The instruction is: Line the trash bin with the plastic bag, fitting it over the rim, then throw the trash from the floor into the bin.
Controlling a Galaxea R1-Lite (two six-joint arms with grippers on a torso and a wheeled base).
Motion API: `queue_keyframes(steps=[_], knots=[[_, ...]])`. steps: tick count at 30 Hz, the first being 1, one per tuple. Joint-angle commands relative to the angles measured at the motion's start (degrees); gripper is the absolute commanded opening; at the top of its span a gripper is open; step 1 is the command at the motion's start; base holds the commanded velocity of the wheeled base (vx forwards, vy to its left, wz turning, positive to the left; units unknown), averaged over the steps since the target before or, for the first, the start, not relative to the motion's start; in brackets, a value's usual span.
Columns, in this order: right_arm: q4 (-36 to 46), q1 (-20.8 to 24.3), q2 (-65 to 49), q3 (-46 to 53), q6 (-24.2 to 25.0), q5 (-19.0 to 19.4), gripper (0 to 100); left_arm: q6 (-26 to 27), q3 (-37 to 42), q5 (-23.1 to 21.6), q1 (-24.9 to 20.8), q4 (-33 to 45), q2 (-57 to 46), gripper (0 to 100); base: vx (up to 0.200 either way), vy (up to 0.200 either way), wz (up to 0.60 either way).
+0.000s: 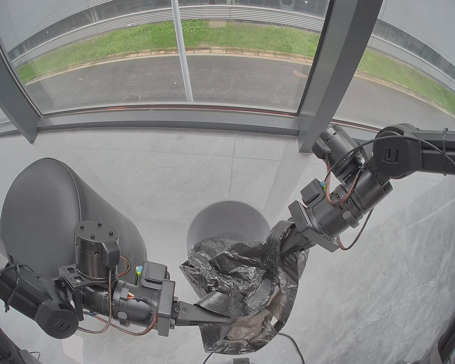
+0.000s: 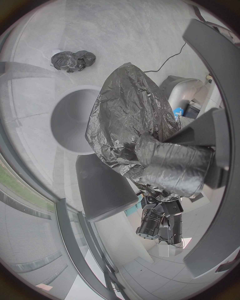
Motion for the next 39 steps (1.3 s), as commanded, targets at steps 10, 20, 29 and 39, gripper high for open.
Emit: queue_keyframes(steps=[10,20,29,39], knots=[[-4.8,-0.9,9.6,-9.4,3.7,-0.4,0,-0.4,-2.9,-0.1,11.2,-10.0,10.8,0,0.000,0.000,0.00],[-4.8,0.6,13.6,-12.6,4.4,-0.4,0,-0.4,-5.2,0.0,14.0,-10.6,13.2,0,0.000,0.000,0.00],[-4.8,0.8,15.9,-16.2,3.7,-0.5,0,-0.3,-5.0,0.0,17.6,-10.6,9.5,0,0.000,0.000,0.00],[-5.2,0.3,20.5,-19.3,0.5,-4.0,0,-0.2,-7.4,0.0,21.1,-10.7,8.2,0,0.000,0.000,0.00]])
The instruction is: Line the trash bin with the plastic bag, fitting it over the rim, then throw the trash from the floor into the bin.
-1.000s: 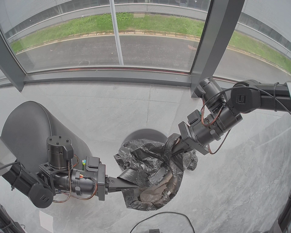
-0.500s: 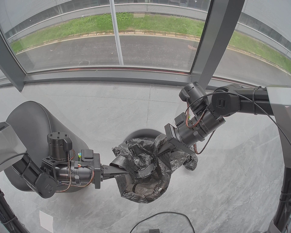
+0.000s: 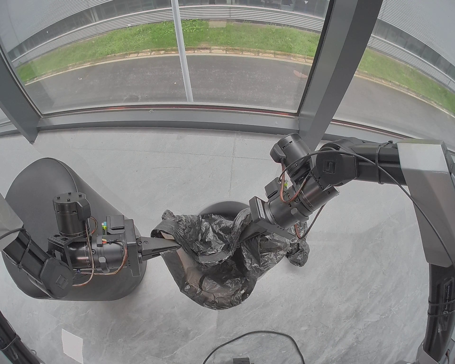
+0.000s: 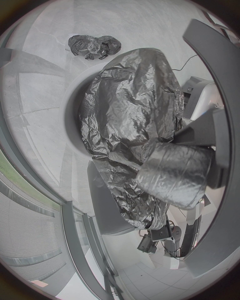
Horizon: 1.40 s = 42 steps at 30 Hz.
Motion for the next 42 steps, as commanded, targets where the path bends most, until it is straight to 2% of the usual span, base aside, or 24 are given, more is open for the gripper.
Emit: queue_keyframes(steps=[1,12,26,30,34,42], knots=[[-0.8,-0.2,2.4,-0.6,-0.8,-0.5,0,0.0,-0.8,0.0,0.8,0.0,-0.2,0,0.000,0.000,0.00],[-7.2,-0.2,3.2,-0.6,-0.9,-2.5,0,-0.2,-2.2,0.0,1.0,-7.1,5.8,0,0.000,0.000,0.00],[-10.4,0.4,8.5,-1.3,-1.4,-4.7,0,-1.0,-2.2,0.0,3.7,-7.8,2.8,0,0.000,0.000,0.00],[-10.1,0.4,9.8,-3.0,-1.3,-5.3,0,-1.9,-2.2,0.0,3.8,-7.8,1.6,0,0.000,0.000,0.00],[-10.4,0.3,11.6,-4.4,-1.3,-8.6,0,-2.4,-1.9,-0.1,3.7,-7.8,1.1,0,0.000,0.000,0.00],[-10.8,-1.0,14.3,-4.8,-1.5,-8.9,0,-2.8,-2.4,-0.1,3.2,-7.9,0.2,0,0.000,0.000,0.00]])
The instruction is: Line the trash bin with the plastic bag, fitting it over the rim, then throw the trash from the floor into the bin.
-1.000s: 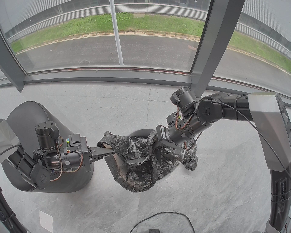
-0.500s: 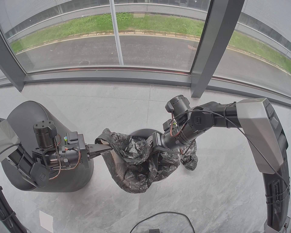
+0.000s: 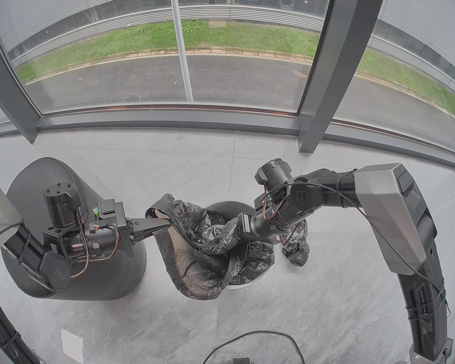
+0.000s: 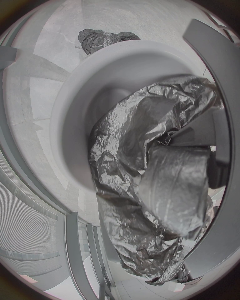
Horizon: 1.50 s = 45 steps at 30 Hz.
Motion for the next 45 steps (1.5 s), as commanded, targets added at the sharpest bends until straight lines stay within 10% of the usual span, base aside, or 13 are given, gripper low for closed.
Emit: queue_keyframes(steps=[1,37,45], knots=[[0.1,-0.5,2.4,-0.1,0.0,-0.1,0,-0.3,-0.3,0.0,-0.1,0.0,-0.7,0,0.000,0.000,0.00],[10.7,2.4,-8.6,-0.1,0.3,-4.5,0,-0.7,-0.1,0.0,-0.1,-2.7,2.3,0,0.000,0.000,0.00],[-2.7,1.5,-14.0,6.6,-1.7,-4.4,0,-0.8,-0.4,0.4,0.3,-7.2,7.5,0,0.000,0.000,0.00]])
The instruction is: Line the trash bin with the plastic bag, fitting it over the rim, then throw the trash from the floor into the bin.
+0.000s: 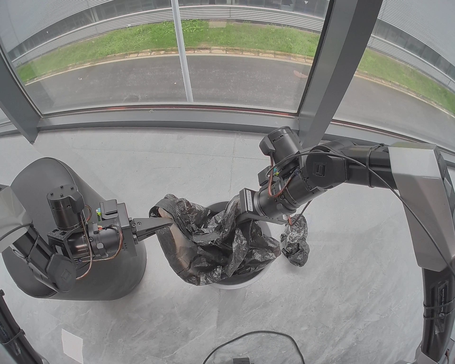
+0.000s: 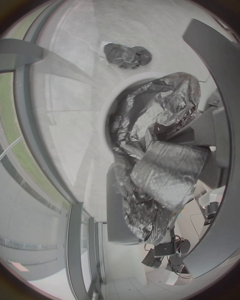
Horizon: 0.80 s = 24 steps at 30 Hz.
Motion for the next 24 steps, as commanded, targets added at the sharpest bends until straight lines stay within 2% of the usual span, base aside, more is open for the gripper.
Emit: queue_keyframes(steps=[1,9,15,24], knots=[[-8.0,-1.1,-4.1,6.6,-2.5,0.0,0,-0.2,-0.3,0.1,0.4,-2.9,4.6,0,0.000,0.000,0.00],[-10.2,-1.4,-2.4,7.3,-3.4,0.2,0,-4.5,-0.2,0.3,0.9,-11.1,6.0,0,0.000,0.000,0.00],[-10.0,-1.1,-2.3,8.4,-3.3,0.3,0,-5.2,0.7,0.0,1.7,-12.3,6.3,0,0.000,0.000,0.00],[-10.6,-1.1,-9.0,22.9,-3.5,0.5,0,-6.8,7.2,-1.4,-0.2,-12.4,8.0,0,0.000,0.000,0.00]])
